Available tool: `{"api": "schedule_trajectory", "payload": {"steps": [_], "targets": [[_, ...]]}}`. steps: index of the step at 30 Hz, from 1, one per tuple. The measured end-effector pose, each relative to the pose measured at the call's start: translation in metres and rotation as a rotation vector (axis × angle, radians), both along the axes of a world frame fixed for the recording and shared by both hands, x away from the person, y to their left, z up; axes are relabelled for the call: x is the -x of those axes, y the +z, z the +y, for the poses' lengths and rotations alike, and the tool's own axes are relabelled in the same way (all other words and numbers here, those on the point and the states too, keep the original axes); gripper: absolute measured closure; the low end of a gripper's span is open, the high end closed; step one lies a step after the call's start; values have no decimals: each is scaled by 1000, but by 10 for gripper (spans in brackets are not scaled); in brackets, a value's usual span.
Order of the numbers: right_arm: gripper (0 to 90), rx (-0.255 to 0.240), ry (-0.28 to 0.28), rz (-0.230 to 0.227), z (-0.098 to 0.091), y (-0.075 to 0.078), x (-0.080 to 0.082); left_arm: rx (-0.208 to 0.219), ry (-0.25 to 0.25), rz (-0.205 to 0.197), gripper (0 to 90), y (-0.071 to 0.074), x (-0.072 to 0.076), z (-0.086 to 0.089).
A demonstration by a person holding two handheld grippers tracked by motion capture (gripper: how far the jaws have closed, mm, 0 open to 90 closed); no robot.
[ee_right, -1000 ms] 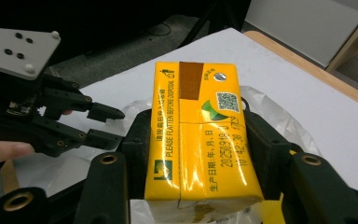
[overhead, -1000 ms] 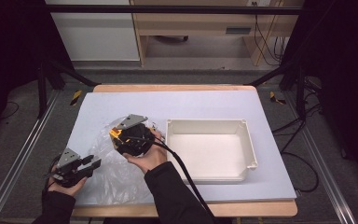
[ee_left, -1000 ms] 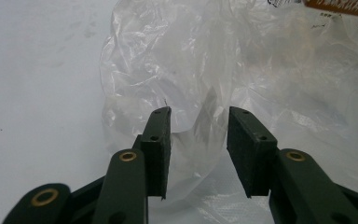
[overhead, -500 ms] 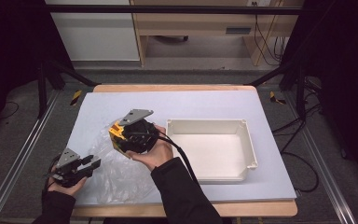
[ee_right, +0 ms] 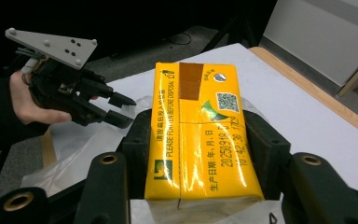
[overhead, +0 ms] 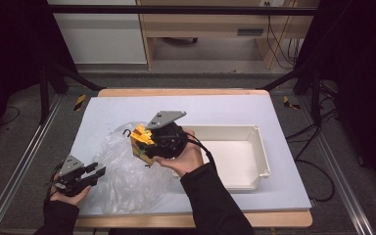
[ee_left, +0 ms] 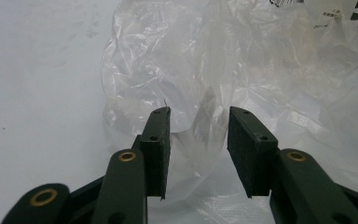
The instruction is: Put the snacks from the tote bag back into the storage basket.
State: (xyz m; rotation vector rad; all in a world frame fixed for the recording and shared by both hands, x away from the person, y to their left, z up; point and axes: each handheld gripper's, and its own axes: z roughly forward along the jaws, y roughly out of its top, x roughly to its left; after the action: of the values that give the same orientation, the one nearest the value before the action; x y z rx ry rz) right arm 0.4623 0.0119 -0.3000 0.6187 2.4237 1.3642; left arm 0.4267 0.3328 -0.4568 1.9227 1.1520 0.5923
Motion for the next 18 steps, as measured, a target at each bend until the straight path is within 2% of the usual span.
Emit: {"api": "schedule_trajectory", "payload": {"steps": [10,18], "targets": [[511,-1,29,-3,-36,8,1,3,2,0,596,0,0,0],[511,17,30,7,-70,6,-2,3,3,0,595,0,0,0]]}}
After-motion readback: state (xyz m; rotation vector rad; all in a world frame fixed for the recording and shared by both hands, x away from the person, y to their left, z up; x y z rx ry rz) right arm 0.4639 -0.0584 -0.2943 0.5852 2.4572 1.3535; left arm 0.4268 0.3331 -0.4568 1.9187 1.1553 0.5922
